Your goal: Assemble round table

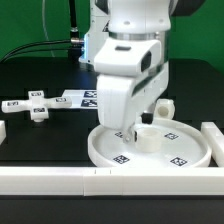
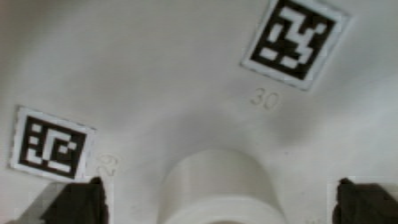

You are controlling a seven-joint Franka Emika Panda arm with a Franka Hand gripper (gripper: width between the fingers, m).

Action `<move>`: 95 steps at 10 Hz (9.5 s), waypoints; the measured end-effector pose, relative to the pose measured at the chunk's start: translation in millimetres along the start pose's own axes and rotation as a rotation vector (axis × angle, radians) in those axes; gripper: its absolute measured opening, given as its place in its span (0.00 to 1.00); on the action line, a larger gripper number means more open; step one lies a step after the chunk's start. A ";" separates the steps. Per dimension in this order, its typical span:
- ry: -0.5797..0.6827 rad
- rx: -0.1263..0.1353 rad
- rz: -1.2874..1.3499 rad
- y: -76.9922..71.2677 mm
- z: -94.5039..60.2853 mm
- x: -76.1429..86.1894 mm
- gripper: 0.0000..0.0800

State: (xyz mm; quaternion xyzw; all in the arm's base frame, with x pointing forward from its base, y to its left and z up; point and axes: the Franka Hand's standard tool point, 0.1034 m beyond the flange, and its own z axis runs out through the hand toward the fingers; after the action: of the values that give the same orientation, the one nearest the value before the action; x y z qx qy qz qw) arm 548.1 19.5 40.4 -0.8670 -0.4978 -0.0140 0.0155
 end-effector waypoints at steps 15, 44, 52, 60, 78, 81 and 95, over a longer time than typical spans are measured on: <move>-0.006 0.025 0.954 -45.6 -24.6 -8.0 0.81; -0.840 0.739 1.200 -107.5 25.5 7.6 0.81; -0.818 0.754 1.153 -105.9 19.2 9.6 0.51; -0.685 0.786 1.053 -75.2 -11.3 13.7 0.51; 0.240 -0.065 0.987 13.5 -92.0 33.8 0.51; 0.239 -0.062 0.991 12.6 -90.6 33.6 0.51; 0.197 -0.053 0.915 7.1 -56.0 26.0 0.51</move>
Offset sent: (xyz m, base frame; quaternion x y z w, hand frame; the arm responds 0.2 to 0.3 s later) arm -0.0258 -0.0080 0.0210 -0.0465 -0.0333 0.1468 0.9875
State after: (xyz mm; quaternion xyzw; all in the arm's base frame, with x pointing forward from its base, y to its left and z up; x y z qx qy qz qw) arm 566.9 36.1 97.3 -0.9921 -0.0598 -0.1008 0.0450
